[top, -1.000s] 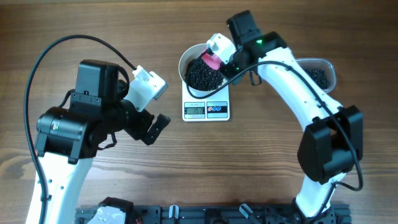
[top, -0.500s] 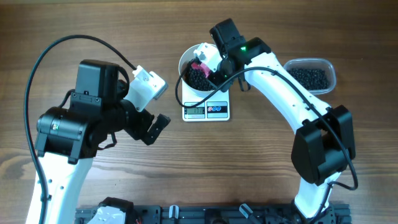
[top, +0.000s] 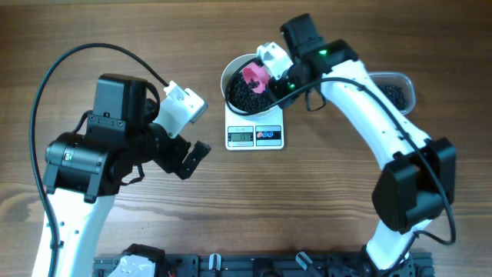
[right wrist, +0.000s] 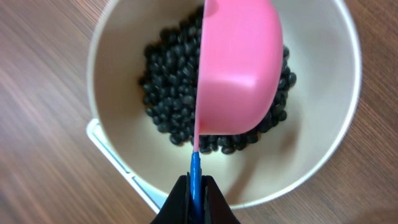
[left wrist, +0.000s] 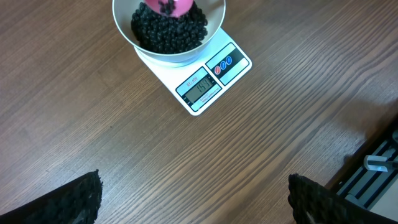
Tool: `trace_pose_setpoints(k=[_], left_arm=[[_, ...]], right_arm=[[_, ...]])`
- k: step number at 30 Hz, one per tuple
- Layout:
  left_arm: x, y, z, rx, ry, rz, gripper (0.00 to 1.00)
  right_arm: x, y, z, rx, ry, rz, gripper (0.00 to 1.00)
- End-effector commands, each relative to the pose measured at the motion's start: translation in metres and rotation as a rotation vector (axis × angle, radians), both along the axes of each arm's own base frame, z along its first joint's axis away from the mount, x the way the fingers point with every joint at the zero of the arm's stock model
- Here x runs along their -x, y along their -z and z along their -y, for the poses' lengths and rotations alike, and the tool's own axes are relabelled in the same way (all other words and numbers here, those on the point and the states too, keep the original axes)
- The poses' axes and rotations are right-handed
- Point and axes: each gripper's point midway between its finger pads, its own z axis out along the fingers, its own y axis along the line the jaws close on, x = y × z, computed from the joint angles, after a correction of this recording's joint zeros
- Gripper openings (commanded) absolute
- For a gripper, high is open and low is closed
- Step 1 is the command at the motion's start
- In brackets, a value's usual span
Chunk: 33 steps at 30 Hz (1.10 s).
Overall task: Scoop item into bowl and weigh 150g on scale
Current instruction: 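Hold the tilted scoop over the bowl, shaking out small amounts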
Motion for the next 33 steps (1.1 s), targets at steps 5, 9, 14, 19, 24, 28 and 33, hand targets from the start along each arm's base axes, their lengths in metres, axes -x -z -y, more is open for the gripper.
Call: trace_pose_setpoints(k=[5,9,14,19,24,28,33], left_arm=[[-0.003,-0.005,0.001,0.007,-0.003,0.012,1.0],[-0.003,-0.005,0.001,0.007,-0.003,0.012,1.0],[-0.003,-0.005,0.001,0.007,-0.003,0.012,1.0],[-0.003,-0.005,0.001,0.007,-0.003,0.012,1.0],[-0.003,-0.005,0.001,0.007,-0.003,0.012,1.0],[-0.003,-0.005,0.001,0.007,-0.003,0.012,1.0],[-0.003,-0.005,0.001,0.007,-0.003,0.012,1.0]], right_arm=[[0.004,-0.037,-0.004,-0.274,0.077,-0.108,0.04],[0.001,-0.038,0.0,-0.292,0.12,-0.132,0.04],[0.0,-0.038,0.0,-0.294,0.122,-0.129,0.04],[-0.006,-0.034,0.007,-0.248,0.144,-0.097,0.04],[-0.007,-0.026,0.008,-0.143,0.151,-0.048,0.04],[-0.003,-0.026,-0.001,-0.131,0.127,-0.037,0.04],[-0.017,-0.025,0.015,0.012,0.144,0.074,0.04]])
